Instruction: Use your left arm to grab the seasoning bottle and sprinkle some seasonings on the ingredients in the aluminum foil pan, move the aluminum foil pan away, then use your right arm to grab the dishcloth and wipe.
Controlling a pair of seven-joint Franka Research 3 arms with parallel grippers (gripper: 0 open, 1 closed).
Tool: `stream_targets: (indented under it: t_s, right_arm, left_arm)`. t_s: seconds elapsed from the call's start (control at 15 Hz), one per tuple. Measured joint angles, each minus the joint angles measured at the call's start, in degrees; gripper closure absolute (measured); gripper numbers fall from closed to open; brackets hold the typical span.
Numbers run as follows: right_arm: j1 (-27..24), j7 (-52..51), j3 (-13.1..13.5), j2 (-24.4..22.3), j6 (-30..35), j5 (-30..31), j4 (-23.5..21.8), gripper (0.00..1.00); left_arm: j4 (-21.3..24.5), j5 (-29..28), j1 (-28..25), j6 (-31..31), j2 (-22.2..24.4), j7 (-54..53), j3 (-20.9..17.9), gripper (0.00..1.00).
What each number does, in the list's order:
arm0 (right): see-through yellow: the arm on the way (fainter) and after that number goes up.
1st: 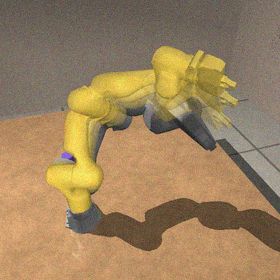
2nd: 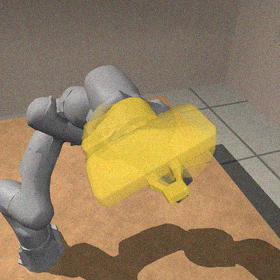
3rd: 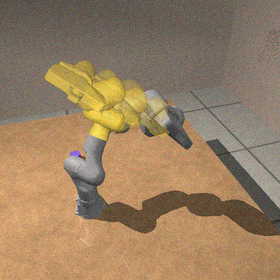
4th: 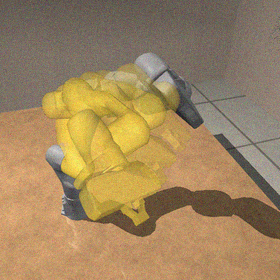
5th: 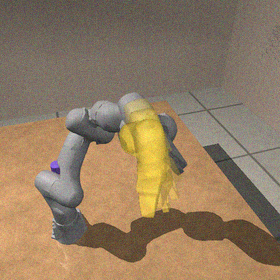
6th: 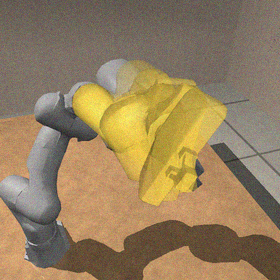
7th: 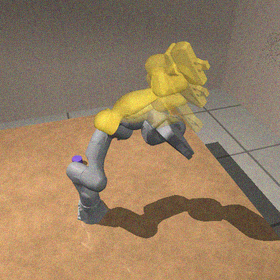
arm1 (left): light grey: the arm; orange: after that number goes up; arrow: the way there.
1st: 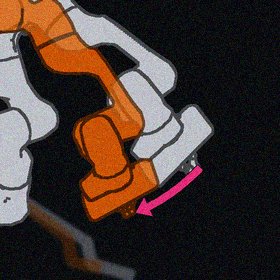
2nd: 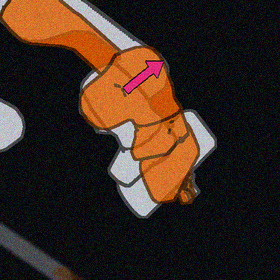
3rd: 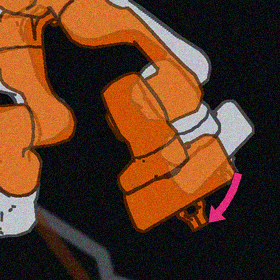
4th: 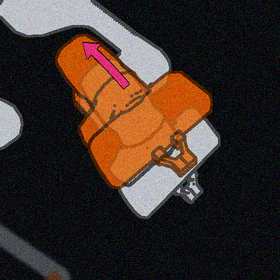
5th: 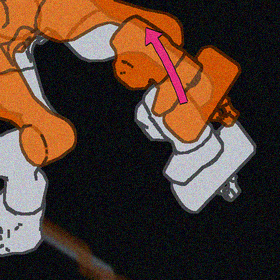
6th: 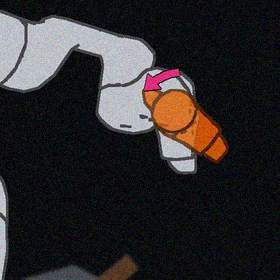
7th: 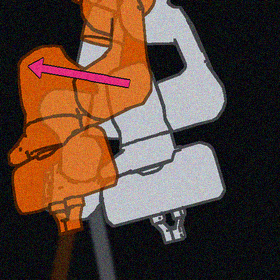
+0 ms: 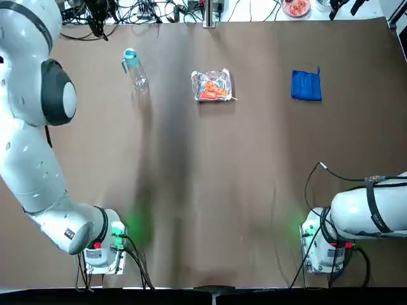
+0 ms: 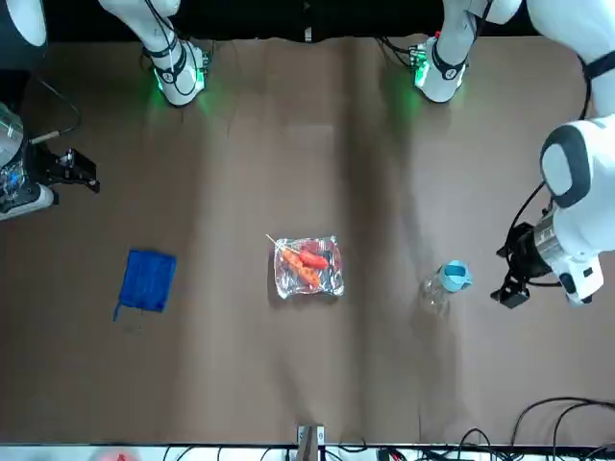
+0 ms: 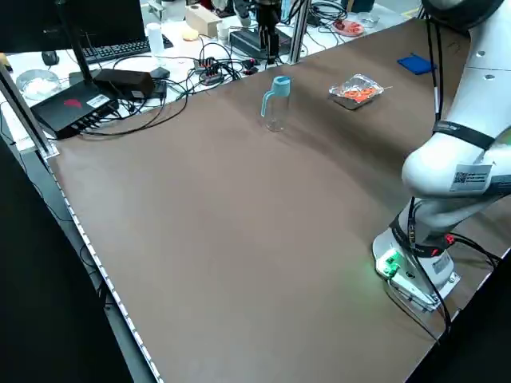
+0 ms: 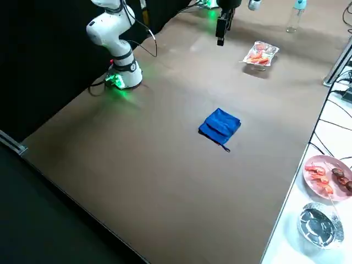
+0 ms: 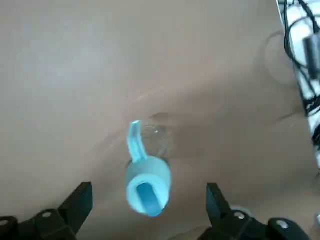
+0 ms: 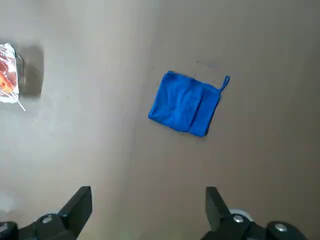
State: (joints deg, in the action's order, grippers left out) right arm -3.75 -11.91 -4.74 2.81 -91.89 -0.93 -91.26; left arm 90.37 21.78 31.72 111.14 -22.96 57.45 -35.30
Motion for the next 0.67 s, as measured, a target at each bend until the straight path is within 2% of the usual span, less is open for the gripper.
stream_targets:
  t_s: [0.2,0.67]
  right_arm:
    - [-0.3,1.4,0.0,0.2,0.0,-0.1,0.0,0.0]
    - [-0.6,6.6,0.0,0.3,0.2,-1.3,0.0,0.0]
  left_arm:
    - [-0.1,-5.1,1.3,-5.9,3.6,-7.0,-0.6,0.0]
    - [-2.0,-8.2,1.6,-11.8,6.2,-15.6,-0.6,0.0]
